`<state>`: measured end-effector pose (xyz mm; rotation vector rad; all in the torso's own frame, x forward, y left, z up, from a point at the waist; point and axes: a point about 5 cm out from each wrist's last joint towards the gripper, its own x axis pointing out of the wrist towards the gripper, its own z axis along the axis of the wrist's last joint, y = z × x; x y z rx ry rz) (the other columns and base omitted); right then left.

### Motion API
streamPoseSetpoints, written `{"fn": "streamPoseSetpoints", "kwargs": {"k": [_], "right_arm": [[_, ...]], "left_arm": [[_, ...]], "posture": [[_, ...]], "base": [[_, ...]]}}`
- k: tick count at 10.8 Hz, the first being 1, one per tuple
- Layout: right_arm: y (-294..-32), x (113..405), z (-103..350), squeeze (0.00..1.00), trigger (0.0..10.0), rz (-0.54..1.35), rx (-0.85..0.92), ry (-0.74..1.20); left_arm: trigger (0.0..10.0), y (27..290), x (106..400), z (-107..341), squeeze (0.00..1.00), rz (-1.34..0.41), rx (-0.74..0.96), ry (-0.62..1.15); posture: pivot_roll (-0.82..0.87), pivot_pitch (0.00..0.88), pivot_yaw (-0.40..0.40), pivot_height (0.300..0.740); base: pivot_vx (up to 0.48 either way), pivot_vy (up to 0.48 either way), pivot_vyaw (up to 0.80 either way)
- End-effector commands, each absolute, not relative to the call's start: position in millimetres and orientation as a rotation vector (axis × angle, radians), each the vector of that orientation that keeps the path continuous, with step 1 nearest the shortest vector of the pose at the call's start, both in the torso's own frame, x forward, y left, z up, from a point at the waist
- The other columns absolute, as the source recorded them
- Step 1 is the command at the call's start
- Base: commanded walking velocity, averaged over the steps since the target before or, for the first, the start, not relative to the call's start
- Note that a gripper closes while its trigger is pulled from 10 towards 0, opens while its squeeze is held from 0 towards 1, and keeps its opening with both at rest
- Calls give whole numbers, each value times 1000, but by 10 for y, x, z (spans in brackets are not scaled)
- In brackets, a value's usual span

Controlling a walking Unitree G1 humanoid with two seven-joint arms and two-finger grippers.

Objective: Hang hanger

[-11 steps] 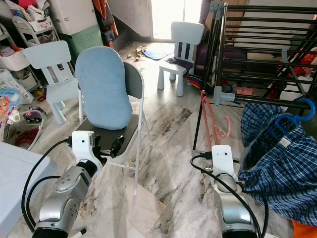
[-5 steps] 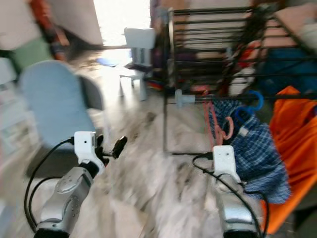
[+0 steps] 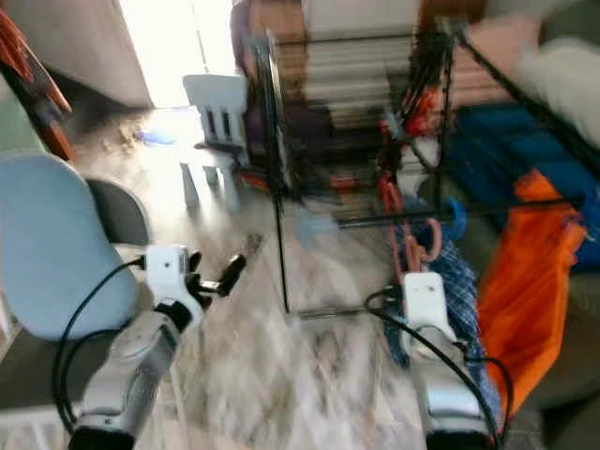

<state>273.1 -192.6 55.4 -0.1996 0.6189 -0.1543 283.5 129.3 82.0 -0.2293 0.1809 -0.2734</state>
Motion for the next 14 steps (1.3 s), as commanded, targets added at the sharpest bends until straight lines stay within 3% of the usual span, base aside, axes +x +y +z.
{"fn": "streamPoseSetpoints", "kwargs": {"k": [1, 7, 14], "right_arm": [[-1892, 2741, 578, 0, 10000, -126, -196, 616], [-1624, 2751, 594, 0, 10000, 52, -174, 605], [-1251, 3078, 800, 0, 10000, 185, -138, 598]], "left_arm": [[10000, 1296, 2868, 858, 0, -263, -226, 173], [10000, 1297, 2879, 847, 0, -253, -213, 185], [10000, 1287, 2890, 856, 0, -248, -218, 196]], "posture": [[-268, 0, 47, 740], [-265, 0, 52, 740], [-250, 0, 56, 740]], "base": [[0, 0, 0], [0, 0, 0], [0, 0, 0]]}}
